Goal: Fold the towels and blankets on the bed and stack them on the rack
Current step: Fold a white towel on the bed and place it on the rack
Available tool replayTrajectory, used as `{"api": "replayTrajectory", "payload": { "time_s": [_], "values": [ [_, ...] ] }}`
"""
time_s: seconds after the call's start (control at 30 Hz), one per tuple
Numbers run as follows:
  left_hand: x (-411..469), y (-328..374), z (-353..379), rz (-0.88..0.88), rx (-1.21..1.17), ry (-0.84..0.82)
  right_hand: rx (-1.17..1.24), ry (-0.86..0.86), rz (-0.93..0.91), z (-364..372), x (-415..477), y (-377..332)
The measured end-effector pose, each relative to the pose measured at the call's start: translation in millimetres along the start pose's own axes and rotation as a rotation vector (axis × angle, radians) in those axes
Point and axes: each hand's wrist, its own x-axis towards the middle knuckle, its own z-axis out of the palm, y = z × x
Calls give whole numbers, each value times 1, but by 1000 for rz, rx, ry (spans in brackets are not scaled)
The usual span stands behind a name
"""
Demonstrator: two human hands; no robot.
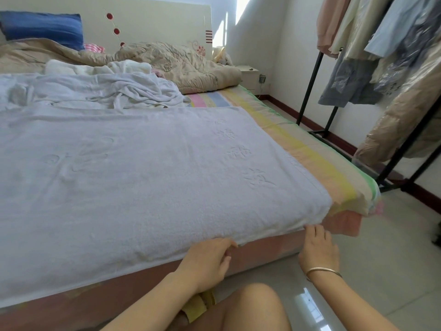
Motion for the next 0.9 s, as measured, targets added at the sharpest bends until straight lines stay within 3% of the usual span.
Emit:
{"api": "replayTrajectory", "payload": {
  "time_s": [0.2, 0.33, 0.4, 0.6, 0.77, 0.9],
  "values": [
    [-15, -12, -27, -66, -72, 211, 236, 205, -382, -34, 0, -86],
    [-39, -52, -56, -204, -5, 498, 229, 58, -552, -43, -11, -169],
    [-56, -86, -77, -286, 59, 563, 229, -45, -595, -43, -17, -216],
    [-108, -215, -163, -499, 165, 580, 226, -243, -617, -32, -18, -358],
    [-123, -340, -234, -659, 249, 562, 195, -243, -733, -17, 12, -493],
    [-120, -423, -259, -758, 257, 441, 119, -262, -765, 1, 46, -585]
  ]
}}
